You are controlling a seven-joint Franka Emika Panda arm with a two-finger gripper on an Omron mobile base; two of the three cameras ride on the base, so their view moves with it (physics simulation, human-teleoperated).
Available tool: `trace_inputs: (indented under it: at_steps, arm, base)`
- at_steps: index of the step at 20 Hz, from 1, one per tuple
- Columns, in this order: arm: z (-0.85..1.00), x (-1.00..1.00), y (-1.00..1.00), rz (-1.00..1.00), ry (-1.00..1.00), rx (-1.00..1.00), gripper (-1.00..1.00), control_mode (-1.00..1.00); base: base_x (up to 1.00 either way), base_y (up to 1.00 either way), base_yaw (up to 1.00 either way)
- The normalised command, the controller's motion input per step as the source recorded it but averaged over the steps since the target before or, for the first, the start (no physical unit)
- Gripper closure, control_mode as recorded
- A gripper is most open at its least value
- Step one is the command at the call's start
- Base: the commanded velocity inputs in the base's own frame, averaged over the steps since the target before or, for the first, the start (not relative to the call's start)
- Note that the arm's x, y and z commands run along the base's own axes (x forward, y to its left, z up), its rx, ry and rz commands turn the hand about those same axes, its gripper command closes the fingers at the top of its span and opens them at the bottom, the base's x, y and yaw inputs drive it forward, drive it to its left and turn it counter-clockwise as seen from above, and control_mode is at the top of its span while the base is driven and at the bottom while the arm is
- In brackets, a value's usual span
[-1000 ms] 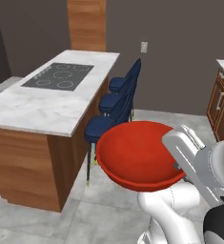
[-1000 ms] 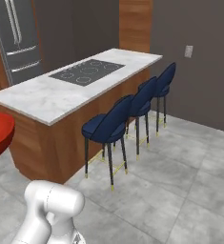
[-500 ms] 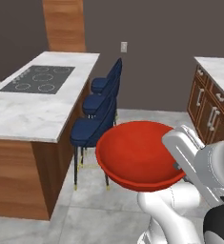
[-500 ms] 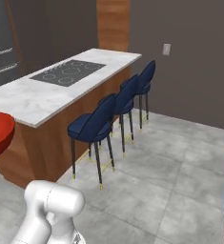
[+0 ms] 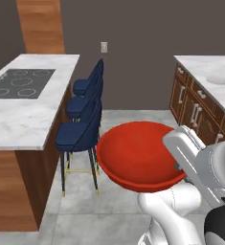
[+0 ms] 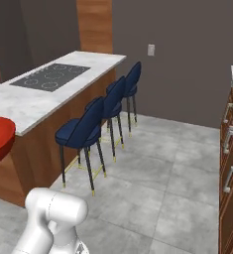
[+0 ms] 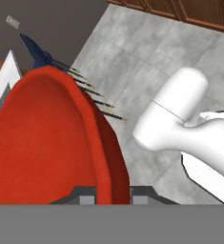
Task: Move the bowls from the cabinet to the plates on the dining table.
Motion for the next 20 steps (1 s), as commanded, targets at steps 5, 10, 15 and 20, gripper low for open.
trace_inputs:
  at_steps: [5, 10, 15, 20]
  arm:
    - [0.0, 0.0, 0.0, 0.0, 0.0, 0.0, 1.0, 1.0]
    - [0.0, 0.0, 0.0, 0.0, 0.0, 0.0, 1.0, 1.0]
    - [0.0, 0.0, 0.0, 0.0, 0.0, 0.0, 1.0, 1.0]
    - [0.0, 0.0, 0.0, 0.0, 0.0, 0.0, 1.0, 1.0]
  base:
    - [0.0, 0.0, -0.25]
    - [0.0, 0.0, -0.25]
    - [0.0, 0.0, -0.25]
    - [0.0, 0.0, -0.25]
